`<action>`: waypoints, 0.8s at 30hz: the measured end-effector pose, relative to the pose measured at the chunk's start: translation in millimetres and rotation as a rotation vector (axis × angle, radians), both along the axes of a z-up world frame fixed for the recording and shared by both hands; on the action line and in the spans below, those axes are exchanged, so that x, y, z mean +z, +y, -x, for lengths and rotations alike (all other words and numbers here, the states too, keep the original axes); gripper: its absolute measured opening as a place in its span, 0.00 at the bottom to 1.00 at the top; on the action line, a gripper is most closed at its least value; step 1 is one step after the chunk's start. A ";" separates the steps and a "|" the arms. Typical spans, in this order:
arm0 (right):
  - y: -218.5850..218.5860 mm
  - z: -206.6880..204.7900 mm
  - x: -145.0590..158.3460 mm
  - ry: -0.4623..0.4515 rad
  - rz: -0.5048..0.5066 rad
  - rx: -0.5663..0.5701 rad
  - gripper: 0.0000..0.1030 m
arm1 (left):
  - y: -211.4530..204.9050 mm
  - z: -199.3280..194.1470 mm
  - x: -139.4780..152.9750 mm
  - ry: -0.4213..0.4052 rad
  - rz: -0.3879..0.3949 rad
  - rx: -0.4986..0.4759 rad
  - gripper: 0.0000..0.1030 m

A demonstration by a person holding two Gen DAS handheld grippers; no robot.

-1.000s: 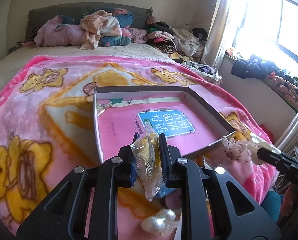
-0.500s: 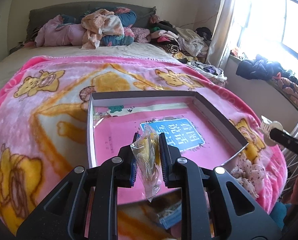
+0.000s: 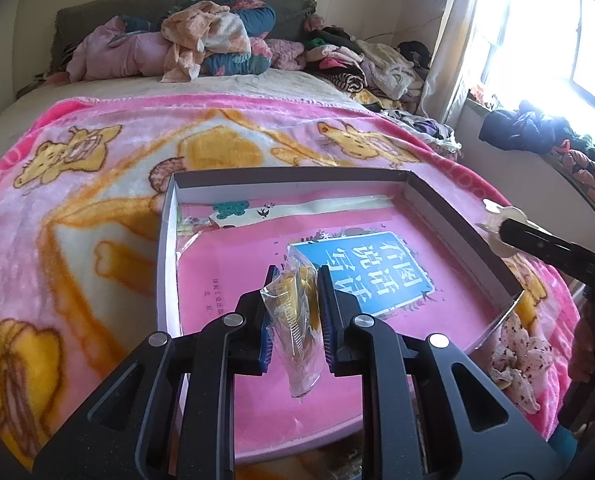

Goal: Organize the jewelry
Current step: 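Carry both items into the pink box and open both tools to release them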

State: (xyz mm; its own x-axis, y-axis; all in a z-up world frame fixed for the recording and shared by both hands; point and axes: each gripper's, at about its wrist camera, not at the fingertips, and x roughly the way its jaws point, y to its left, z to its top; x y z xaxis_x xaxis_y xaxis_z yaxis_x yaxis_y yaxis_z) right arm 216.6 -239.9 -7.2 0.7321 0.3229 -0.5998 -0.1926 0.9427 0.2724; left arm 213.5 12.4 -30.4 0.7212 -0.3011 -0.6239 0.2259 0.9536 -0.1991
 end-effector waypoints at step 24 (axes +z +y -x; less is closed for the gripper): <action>0.5 -30.0 -40.0 0.112 0.072 0.005 0.36 | -1.3 -8.0 -15.5 0.026 -0.011 0.002 0.13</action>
State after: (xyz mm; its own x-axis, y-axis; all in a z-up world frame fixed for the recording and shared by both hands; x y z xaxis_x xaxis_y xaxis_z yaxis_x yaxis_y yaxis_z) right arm 246.6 -239.5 -47.2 0.6578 0.2796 -0.6994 -0.1698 0.9597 0.2239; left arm 221.5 11.1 -46.0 0.7054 -0.2928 -0.6456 0.2186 0.9562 -0.1948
